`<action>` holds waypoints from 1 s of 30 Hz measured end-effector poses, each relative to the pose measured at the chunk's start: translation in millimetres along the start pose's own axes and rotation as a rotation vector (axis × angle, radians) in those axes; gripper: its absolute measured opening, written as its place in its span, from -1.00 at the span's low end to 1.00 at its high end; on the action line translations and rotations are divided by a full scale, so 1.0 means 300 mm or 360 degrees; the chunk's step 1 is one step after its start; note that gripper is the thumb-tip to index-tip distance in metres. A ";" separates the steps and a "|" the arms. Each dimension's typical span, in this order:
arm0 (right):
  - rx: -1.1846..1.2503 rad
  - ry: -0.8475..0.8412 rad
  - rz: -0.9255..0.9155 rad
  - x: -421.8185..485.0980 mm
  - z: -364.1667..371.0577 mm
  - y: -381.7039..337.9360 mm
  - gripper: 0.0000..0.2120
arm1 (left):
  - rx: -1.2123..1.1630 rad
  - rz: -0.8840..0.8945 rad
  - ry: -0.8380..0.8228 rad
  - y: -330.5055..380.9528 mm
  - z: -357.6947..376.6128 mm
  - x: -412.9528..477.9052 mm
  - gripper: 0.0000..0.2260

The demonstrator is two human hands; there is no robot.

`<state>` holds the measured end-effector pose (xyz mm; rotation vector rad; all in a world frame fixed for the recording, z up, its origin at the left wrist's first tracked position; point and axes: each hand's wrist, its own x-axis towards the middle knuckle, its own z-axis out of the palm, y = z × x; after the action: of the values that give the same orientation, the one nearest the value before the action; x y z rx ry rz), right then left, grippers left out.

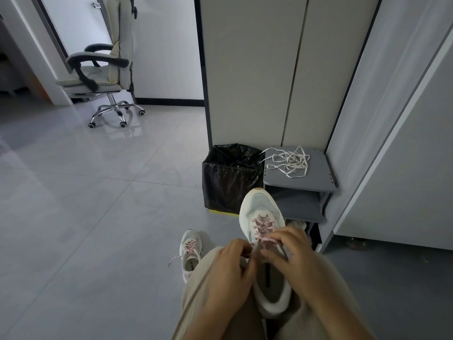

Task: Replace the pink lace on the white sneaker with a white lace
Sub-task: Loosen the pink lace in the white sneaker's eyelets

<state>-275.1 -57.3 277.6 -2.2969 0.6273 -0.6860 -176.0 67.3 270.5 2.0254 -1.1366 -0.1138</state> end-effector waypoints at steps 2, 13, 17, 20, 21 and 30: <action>-0.0074 0.0038 -0.0188 -0.001 0.014 0.019 -0.71 | -0.0030 -0.0057 -0.0015 -0.012 0.001 0.000 -0.73; -0.0361 0.0458 -0.0443 -0.016 0.017 0.035 -0.79 | -0.0300 -0.0140 0.0007 0.016 -0.011 -0.002 -0.88; 0.0573 0.0811 0.0329 0.001 -0.050 0.068 -0.86 | -0.0367 -0.0172 0.0040 0.022 -0.014 -0.010 -0.88; 0.0523 0.0609 0.0429 0.018 -0.041 0.089 -0.88 | -0.0300 -0.0116 0.0078 0.031 -0.018 -0.008 -0.90; 0.0382 0.0629 0.0343 0.017 -0.032 0.083 -0.85 | -0.0322 -0.0122 0.0084 0.038 -0.018 -0.005 -0.92; -0.0166 0.0023 0.0220 -0.034 -0.016 -0.016 -0.66 | -0.0003 0.0108 0.0031 0.007 -0.013 -0.019 -0.78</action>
<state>-284.4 -50.1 280.9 -2.3196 0.8380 -0.6179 -179.2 73.5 272.9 1.9797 -1.1910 -0.0608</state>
